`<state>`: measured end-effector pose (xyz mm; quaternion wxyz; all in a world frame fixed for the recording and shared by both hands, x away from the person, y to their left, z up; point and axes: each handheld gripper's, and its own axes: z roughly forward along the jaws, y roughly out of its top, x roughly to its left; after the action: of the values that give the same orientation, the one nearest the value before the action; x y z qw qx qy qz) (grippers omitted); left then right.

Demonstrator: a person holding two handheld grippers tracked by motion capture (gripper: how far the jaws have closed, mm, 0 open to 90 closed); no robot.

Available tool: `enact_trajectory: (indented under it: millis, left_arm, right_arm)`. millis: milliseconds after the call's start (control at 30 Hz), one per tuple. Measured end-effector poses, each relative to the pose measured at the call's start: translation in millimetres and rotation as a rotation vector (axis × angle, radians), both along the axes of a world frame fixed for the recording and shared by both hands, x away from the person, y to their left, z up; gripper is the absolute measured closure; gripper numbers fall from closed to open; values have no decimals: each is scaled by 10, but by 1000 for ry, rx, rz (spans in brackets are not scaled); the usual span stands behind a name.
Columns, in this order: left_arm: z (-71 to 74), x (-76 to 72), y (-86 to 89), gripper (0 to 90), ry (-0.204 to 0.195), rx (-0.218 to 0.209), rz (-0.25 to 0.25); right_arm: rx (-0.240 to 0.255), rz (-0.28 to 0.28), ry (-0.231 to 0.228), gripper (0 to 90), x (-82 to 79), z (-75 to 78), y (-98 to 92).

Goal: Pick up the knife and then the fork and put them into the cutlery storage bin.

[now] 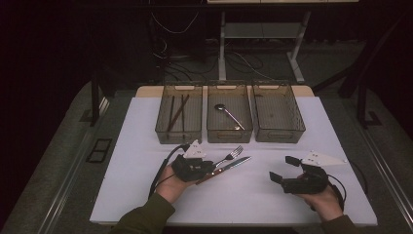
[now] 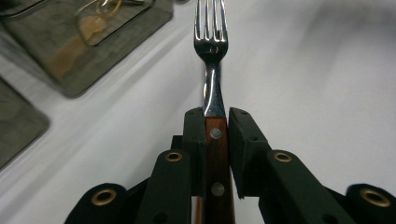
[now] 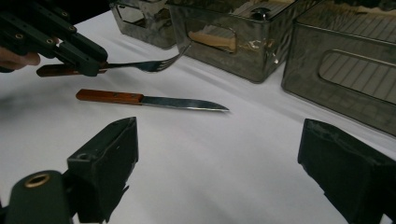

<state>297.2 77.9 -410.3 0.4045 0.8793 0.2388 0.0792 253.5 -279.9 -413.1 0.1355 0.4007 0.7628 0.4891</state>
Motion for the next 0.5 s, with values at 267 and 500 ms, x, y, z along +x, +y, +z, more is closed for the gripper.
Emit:
enact_trajectory:
  millis: [267, 500]
  left_arm:
    - [33, -73, -77, 769, -9, -34, -12]
    - [48, -84, -82, 769, -24, -36, -15]
  right_arm:
    - [46, 19, 16, 148, 134, 54, 110]
    - [92, 44, 40, 162, 296, 70, 274]
